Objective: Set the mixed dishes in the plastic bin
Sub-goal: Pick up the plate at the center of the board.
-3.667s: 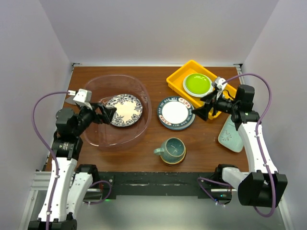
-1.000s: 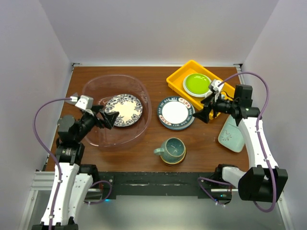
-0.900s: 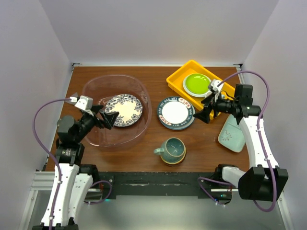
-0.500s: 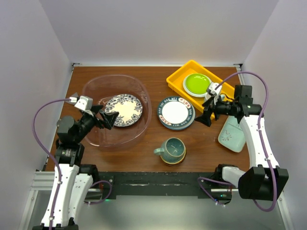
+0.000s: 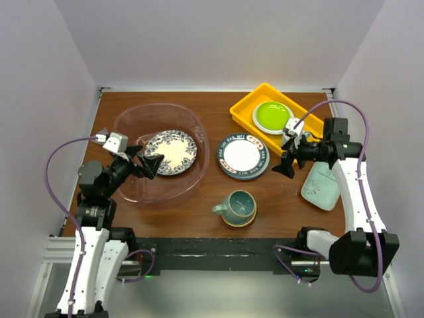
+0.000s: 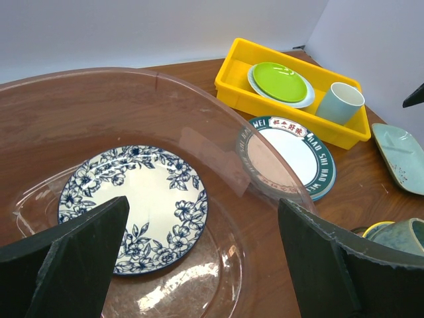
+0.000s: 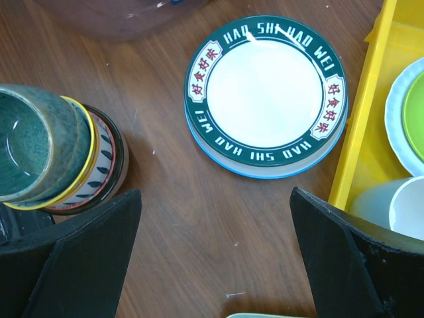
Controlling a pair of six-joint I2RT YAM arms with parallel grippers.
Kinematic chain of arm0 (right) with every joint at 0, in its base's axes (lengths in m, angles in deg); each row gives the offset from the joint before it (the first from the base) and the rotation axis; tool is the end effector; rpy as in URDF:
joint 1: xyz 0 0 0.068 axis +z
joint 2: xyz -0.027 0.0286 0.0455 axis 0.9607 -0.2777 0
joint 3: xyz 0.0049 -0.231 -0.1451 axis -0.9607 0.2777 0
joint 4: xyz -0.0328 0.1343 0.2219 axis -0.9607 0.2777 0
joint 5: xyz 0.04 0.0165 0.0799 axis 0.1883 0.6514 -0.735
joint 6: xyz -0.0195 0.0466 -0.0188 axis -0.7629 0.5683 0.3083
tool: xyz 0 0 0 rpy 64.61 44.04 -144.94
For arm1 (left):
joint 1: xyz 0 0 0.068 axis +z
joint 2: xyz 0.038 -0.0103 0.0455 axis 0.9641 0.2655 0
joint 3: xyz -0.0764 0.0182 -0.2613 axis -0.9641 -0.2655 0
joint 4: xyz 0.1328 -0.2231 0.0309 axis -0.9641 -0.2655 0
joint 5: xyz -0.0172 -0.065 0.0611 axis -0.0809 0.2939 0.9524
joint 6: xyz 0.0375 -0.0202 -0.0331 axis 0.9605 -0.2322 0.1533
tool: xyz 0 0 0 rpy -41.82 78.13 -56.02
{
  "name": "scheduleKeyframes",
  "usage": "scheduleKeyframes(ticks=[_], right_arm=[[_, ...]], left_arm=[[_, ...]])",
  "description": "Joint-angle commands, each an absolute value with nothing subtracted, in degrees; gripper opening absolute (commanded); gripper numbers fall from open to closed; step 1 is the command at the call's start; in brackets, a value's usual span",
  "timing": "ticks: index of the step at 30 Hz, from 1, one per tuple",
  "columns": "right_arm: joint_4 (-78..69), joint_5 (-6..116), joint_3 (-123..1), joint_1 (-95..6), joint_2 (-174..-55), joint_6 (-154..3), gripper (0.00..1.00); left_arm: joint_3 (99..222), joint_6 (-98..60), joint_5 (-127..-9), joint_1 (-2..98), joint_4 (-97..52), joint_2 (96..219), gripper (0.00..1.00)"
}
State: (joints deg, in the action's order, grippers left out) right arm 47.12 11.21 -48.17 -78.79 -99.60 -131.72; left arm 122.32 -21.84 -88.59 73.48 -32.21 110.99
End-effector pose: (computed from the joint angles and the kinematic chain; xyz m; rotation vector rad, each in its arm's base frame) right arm 0.2174 0.0093 0.3203 -1.1084 1.8709 0.6280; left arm 0.1337 -0.0198 0.3161 0.2025 1.6414 -0.6134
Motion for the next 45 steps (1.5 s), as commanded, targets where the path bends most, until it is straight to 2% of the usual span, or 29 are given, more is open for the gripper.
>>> scheduleKeyframes(ticks=[1, 17, 26, 45], right_arm=[[49.5, 11.7, -50.7, -78.9, -99.9, -135.1, 0.98], [52.6, 17.7, -51.8, -76.1, -100.5, -139.3, 0.98], [50.4, 25.7, -49.5, -68.6, -98.6, -138.8, 0.98], [51.3, 26.3, -47.7, -66.2, -97.5, -143.3, 0.98]], left_arm=[[122.0, -22.2, -88.7, 73.8, -29.5, 110.7, 1.00], [122.0, -22.0, -88.6, 73.8, -29.6, 110.7, 1.00], [122.0, -21.9, -88.6, 73.8, -29.8, 110.8, 1.00], [122.0, -21.9, -88.6, 73.8, -29.8, 111.0, 1.00]])
